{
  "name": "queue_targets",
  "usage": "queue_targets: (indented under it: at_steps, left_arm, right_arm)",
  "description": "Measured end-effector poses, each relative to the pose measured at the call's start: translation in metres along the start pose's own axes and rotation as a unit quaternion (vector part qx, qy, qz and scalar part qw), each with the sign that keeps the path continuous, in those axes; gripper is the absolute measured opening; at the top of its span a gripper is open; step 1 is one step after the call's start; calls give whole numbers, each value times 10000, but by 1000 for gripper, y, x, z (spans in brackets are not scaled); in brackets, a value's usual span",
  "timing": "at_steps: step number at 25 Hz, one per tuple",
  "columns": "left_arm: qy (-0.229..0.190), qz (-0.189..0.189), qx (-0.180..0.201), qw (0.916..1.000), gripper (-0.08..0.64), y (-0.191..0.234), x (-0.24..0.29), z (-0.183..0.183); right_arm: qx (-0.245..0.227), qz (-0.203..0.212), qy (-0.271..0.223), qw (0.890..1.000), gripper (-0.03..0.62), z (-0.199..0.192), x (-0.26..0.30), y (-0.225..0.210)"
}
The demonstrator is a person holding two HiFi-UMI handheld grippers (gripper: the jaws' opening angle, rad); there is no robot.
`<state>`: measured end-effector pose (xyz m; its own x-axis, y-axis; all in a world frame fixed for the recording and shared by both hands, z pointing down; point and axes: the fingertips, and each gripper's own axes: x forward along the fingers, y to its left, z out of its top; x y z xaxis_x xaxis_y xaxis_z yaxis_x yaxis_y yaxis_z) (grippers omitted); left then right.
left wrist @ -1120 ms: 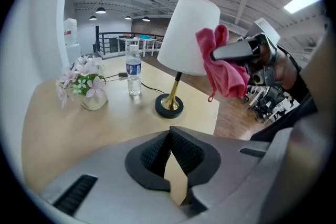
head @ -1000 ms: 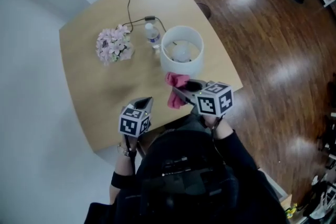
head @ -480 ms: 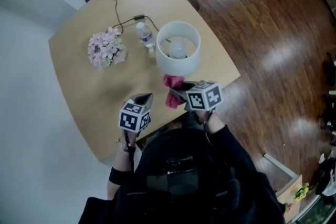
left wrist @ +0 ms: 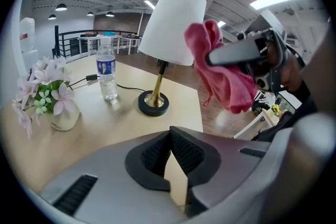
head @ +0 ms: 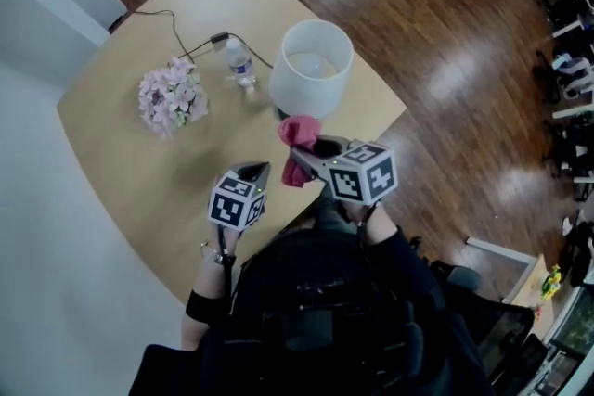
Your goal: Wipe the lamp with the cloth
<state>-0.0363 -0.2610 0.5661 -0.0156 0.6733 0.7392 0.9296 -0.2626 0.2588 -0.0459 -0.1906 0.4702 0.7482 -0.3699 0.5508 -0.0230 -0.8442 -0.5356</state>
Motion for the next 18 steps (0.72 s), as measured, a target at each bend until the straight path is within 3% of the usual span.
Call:
queue_targets:
  at_steps: [7, 10, 18]
  left_arm:
    - [-106, -303, 352, 9989, 2, 0, -9, 2]
    - [-152, -358, 405, 9984, 2, 3, -14, 5]
    - [-179, -405, 472, 9979, 2, 18, -21, 11]
  right_arm:
    - [-583, -330, -995, 9928, 129, 88, -29, 46]
    - [-564, -418, -1191, 9904, 129, 117, -30, 48]
    - [137, -642, -921, 9936, 129, 85, 5, 13]
